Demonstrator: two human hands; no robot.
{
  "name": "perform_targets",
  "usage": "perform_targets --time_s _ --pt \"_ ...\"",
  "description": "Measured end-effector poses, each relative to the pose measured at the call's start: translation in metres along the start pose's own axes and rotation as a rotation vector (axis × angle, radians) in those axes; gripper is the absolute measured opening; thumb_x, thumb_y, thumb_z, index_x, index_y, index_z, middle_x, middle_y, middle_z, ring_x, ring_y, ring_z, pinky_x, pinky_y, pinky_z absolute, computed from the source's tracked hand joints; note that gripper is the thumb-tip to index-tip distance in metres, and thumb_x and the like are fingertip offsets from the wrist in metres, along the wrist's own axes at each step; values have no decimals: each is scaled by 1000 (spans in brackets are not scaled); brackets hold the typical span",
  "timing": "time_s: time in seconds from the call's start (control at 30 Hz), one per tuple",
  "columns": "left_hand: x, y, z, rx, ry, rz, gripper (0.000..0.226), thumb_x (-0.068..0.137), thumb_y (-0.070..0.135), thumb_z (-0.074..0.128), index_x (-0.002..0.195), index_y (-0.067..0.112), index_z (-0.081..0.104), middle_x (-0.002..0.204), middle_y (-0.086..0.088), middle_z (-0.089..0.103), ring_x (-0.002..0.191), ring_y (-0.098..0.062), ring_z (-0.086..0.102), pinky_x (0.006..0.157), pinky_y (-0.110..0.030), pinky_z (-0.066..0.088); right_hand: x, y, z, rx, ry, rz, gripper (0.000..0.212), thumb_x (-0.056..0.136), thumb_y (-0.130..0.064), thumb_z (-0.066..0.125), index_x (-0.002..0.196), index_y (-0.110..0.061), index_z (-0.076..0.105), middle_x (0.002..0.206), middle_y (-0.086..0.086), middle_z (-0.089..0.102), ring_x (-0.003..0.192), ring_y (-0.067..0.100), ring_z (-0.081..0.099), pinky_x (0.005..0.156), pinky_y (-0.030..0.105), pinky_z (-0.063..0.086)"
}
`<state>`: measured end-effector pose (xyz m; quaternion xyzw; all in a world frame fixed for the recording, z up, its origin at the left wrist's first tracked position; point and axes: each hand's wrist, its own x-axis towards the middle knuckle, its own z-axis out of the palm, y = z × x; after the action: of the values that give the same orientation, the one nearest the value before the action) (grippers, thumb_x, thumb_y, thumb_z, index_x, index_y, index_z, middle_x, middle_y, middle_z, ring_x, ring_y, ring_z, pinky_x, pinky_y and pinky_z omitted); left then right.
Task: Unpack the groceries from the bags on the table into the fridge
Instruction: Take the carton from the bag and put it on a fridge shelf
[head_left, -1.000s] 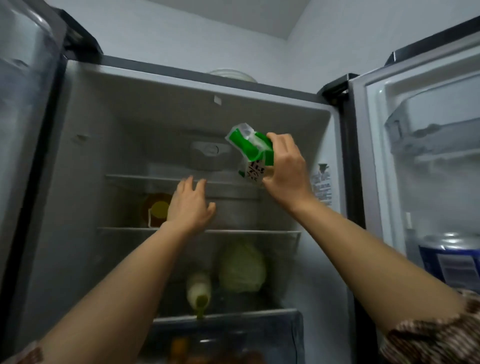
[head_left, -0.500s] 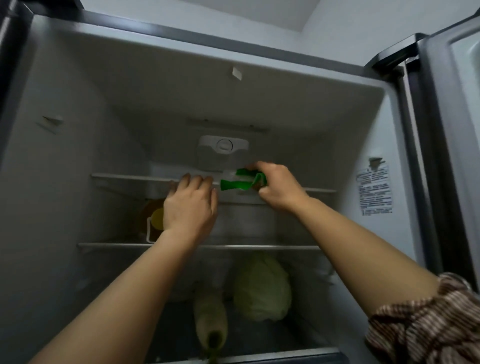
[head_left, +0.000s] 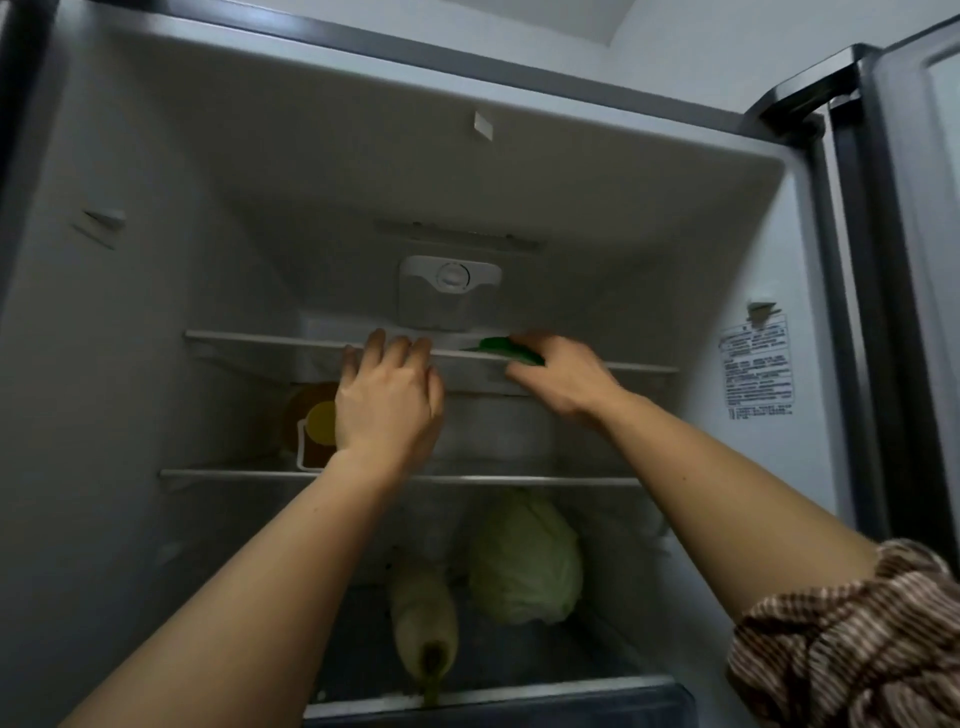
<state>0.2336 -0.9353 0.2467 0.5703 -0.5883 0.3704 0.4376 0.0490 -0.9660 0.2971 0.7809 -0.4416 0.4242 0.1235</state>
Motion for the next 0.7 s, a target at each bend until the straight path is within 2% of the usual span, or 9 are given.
perform_targets --time_s 0.1,0.17,0.33,0.7 --pt "-5 2 -11 26 -114 -5 52 100 37 27 149 21 21 157 -3 21 147 -23 7 118 -46 7 -39 -8 0 -23 124 -34 48 89 -32 52 137 -25 49 138 6 54 123 28 51 102 38 42" --pt "-18 10 -21 32 -162 -39 55 99 37 27 150 17 18 159 -7 15 147 -25 6 118 -46 4 -64 -13 -6 -71 94 -25 53 91 -30 51 143 -21 41 146 5 45 132 26 43 108 38 37" --pt "-70 49 -64 -89 -203 -126 54 99 34 29 149 13 23 158 -13 17 146 -27 9 119 -43 9 -120 -25 -39 -172 15 -7 60 93 -33 48 148 -16 32 148 7 40 136 26 36 109 40 33" --pt "-192 107 -203 -24 -247 -163 47 97 32 38 137 8 42 148 -18 34 140 -31 25 117 -46 17 -292 -50 -142 -270 57 -106 39 91 -30 50 125 -12 51 126 7 55 117 25 47 98 42 40"
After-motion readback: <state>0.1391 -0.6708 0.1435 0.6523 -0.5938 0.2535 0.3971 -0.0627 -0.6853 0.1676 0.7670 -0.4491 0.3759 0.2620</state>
